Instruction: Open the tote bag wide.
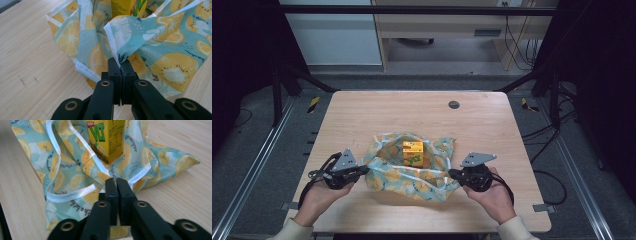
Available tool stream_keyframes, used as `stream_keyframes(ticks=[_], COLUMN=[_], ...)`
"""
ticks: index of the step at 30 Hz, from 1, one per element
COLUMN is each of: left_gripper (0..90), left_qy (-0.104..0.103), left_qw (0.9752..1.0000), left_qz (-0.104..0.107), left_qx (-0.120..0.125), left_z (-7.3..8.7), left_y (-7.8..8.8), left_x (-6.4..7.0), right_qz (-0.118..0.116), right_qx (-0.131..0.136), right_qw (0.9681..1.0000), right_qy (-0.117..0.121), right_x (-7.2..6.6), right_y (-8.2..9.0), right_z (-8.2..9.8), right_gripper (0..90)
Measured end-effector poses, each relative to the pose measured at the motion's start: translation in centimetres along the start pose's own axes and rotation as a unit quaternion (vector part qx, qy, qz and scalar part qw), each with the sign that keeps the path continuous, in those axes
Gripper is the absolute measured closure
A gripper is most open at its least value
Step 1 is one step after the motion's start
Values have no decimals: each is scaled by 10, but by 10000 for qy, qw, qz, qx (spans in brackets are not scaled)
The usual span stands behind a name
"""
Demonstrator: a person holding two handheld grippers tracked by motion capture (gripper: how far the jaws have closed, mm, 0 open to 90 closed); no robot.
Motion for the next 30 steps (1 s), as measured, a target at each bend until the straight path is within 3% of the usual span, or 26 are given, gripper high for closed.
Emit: stream_keyframes(ticks=[2, 5, 9, 12, 15, 16, 20, 22, 24, 30], left_gripper=[893, 892, 891, 891, 891, 891, 891, 890, 890, 890], left_qy=[-27, -22, -27, -32, -46, -64, -51, -26, -10, 22], left_qw=[10000, 10000, 10000, 9999, 9999, 9999, 9999, 9999, 9999, 10000], left_qz=[11, 15, 13, 12, 10, -1, 2, 5, -4, -73], left_qx=[-7, -35, -83, -99, -112, -113, -119, -129, -116, -47], left_z=[0, 2, 3, 4, 4, 5, 6, 6, 6, 2], left_y=[-1, -4, -7, -9, -10, -11, -11, -13, -13, -16], left_x=[1, 1, 1, 2, 2, 2, 1, 0, -1, -3], right_qz=[-4, 91, 86, 180, 228, 254, 251, 255, 302, 492], right_qx=[9, 44, 47, 50, -19, -202, -494, -620, -622, -339], right_qw=[10000, 9999, 9999, 9998, 9997, 9995, 9985, 9977, 9976, 9982], right_qy=[-15, -20, 32, -7, 13, 31, 29, 61, -31, -95], right_x=[0, 1, 2, 8, 11, 15, 18, 21, 29, 43], right_y=[0, -1, -5, -22, -30, -43, -58, -65, -69, -70], right_z=[-1, -13, -26, -50, -56, -63, -66, -68, -74, -94], right_gripper=[787, 612, 559, 523, 518, 535, 618, 782, 873, 898])
Point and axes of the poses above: each handheld gripper's, and its own axes: y roughly backward along the jaws, z roughly out of its underside, x roughly to its right, the point moved 2 cm from there along -y, roughly forward along the jaws, and after that the axes turned 2 degrees about -z, right-handed, at the moved point
